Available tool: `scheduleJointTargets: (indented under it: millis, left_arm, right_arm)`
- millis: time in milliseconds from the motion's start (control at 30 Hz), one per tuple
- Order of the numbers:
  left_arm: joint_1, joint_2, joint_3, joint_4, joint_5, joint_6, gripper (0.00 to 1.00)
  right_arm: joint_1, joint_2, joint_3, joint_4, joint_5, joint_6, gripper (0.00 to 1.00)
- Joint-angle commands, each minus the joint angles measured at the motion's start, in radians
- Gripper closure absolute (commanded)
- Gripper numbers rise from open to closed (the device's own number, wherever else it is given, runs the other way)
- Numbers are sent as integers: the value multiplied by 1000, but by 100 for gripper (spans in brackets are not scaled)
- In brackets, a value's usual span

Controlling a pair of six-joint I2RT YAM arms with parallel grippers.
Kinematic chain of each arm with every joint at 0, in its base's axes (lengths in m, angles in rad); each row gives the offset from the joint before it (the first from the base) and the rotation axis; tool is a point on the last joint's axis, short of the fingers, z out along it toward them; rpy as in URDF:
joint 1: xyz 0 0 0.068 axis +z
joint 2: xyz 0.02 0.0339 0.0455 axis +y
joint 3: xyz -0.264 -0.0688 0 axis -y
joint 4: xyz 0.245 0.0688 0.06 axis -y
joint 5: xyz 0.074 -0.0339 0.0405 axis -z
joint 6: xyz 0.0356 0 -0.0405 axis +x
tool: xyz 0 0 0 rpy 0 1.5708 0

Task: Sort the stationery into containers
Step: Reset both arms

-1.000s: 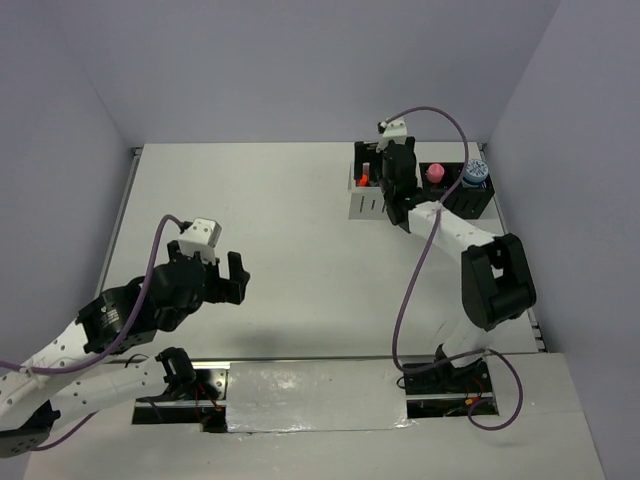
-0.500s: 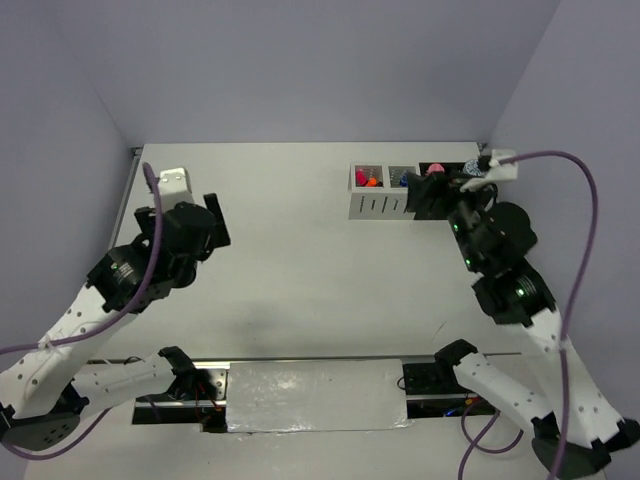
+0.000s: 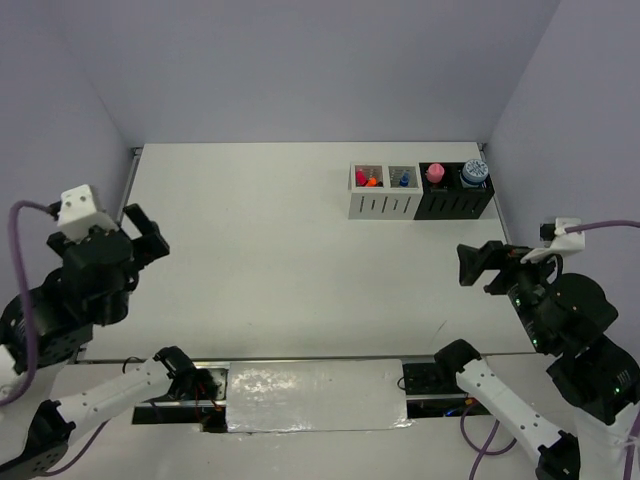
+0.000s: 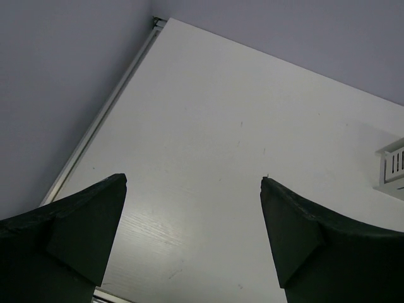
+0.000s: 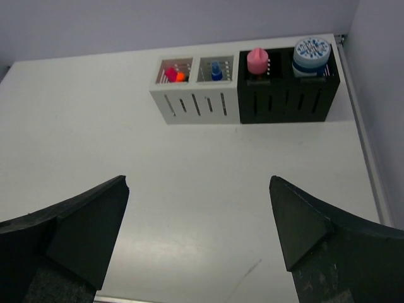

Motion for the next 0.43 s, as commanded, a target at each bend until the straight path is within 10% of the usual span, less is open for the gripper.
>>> scheduleJointTargets:
  millis: [0, 400]
  left_arm:
    - [5, -82, 3, -106, -34, -31, 1]
    - [6, -240, -66, -209, 26, -73, 1]
  right_arm:
    - [7, -39, -8, -157, -10, -1, 0]
    - [7, -118, -51, -172, -29, 22, 0]
